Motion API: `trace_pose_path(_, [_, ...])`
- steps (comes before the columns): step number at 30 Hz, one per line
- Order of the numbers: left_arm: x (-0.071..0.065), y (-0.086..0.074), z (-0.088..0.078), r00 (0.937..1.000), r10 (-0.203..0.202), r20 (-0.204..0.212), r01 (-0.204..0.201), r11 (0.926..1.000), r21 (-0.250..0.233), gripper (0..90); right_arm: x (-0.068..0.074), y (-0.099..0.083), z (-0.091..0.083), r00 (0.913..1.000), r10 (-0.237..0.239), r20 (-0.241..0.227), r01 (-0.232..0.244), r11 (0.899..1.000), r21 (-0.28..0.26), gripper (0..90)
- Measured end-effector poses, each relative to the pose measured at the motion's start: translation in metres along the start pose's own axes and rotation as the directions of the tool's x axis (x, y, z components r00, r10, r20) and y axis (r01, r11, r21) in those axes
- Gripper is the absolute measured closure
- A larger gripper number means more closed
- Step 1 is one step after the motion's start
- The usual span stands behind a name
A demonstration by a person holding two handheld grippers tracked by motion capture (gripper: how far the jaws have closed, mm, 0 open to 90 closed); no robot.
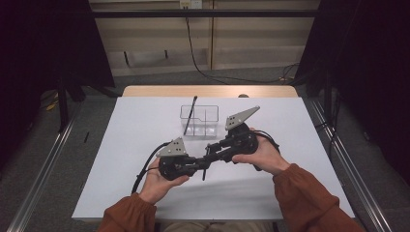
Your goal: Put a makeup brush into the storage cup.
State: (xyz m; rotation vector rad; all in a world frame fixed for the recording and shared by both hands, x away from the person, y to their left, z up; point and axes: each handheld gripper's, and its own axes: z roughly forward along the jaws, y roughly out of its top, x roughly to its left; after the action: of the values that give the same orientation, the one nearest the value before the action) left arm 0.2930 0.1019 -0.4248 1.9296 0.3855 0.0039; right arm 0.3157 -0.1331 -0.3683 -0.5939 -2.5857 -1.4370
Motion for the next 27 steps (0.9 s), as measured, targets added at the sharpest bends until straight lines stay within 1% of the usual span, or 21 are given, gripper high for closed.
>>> trace_pose_path(1, [0.0, 0.0, 0.0, 1.0, 0.001, 0.0, -0.001, 1.0, 0.001, 84.0, 0.0, -0.001, -0.001, 1.0, 0.003, 0.005, -0.003, 1.0, -0.001, 56.9])
trace_pose_path(2, [0.0, 0.0, 0.0, 1.0, -0.002, 0.0, 0.002, 1.0, 0.002, 84.0, 0.0, -0.002, -0.001, 0.9998, 0.007, 0.021, -0.007, 1.0, -0.007, 52.9])
trace_pose_path(4, [0.001, 0.0, -0.001, 0.9999, -0.011, 0.002, 0.011, 0.9999, -0.007, 84.0, 0.0, -0.003, -0.002, 0.9996, 0.01, 0.028, -0.009, 1.0, -0.022, 50.3])
trace_pose_path(7, [0.001, -0.001, -0.002, 1.0, -0.008, 0.0, 0.008, 1.0, -0.005, 84.0, -0.001, -0.006, -0.003, 0.999, 0.014, 0.041, -0.012, 0.999, -0.046, 43.9])
trace_pose_path(8, [0.001, -0.001, -0.002, 0.9999, -0.012, -0.002, 0.012, 0.9999, -0.002, 84.0, -0.001, -0.007, -0.003, 0.9989, 0.017, 0.045, -0.014, 0.999, -0.053, 40.9])
trace_pose_path(9, [0.002, -0.002, -0.003, 0.9999, -0.01, -0.003, 0.01, 0.9999, -0.002, 84.0, -0.001, -0.008, -0.003, 0.9985, 0.017, 0.052, -0.014, 0.999, -0.052, 38.1])
trace_pose_path(11, [0.002, -0.003, -0.003, 0.9998, -0.018, -0.006, 0.018, 0.9998, 0.0, 84.0, -0.001, -0.008, -0.003, 0.9969, 0.023, 0.076, -0.019, 0.998, -0.056, 27.4])
trace_pose_path(13, [0.002, -0.004, -0.004, 0.9998, -0.017, -0.009, 0.017, 0.9999, 0.0, 84.0, -0.001, -0.009, -0.004, 0.9957, 0.028, 0.088, -0.023, 0.998, -0.058, 24.9])
trace_pose_path(15, [0.003, -0.004, -0.006, 0.9998, -0.012, -0.015, 0.012, 0.9999, 0.001, 84.0, -0.001, -0.01, -0.004, 0.9948, 0.034, 0.096, -0.027, 0.997, -0.071, 20.1])
trace_pose_path(17, [0.003, -0.003, -0.007, 0.9996, -0.015, -0.022, 0.015, 0.9999, -0.002, 84.0, -0.003, -0.013, -0.004, 0.9932, 0.046, 0.107, -0.04, 0.997, -0.063, 12.5])
trace_pose_path(18, [0.004, -0.003, -0.008, 0.9997, -0.012, -0.024, 0.012, 0.9999, -0.004, 84.0, -0.003, -0.014, -0.004, 0.9916, 0.053, 0.118, -0.046, 0.997, -0.061, 10.3])
trace_pose_path(19, [0.005, -0.003, -0.009, 0.9995, -0.017, -0.027, 0.017, 0.9998, -0.008, 84.0, -0.003, -0.016, -0.004, 0.9898, 0.062, 0.128, -0.055, 0.996, -0.064, 9.1])
trace_pose_path(23, [0.006, -0.003, -0.011, 0.9994, -0.013, -0.033, 0.013, 0.9998, -0.012, 84.0, -0.004, -0.021, -0.005, 0.9833, 0.064, 0.17, -0.053, 0.996, -0.065, 2.7])
trace_pose_path(25, [0.006, -0.002, -0.013, 0.9992, -0.018, -0.036, 0.018, 0.9998, -0.011, 84.0, -0.004, -0.022, -0.006, 0.9792, 0.059, 0.194, -0.046, 0.997, -0.068, 2.3])
trace_pose_path(27, [0.006, -0.002, -0.014, 0.9991, -0.022, -0.036, 0.021, 0.9996, -0.018, 84.0, -0.005, -0.023, -0.008, 0.9774, 0.061, 0.202, -0.047, 0.996, -0.075, 2.0])
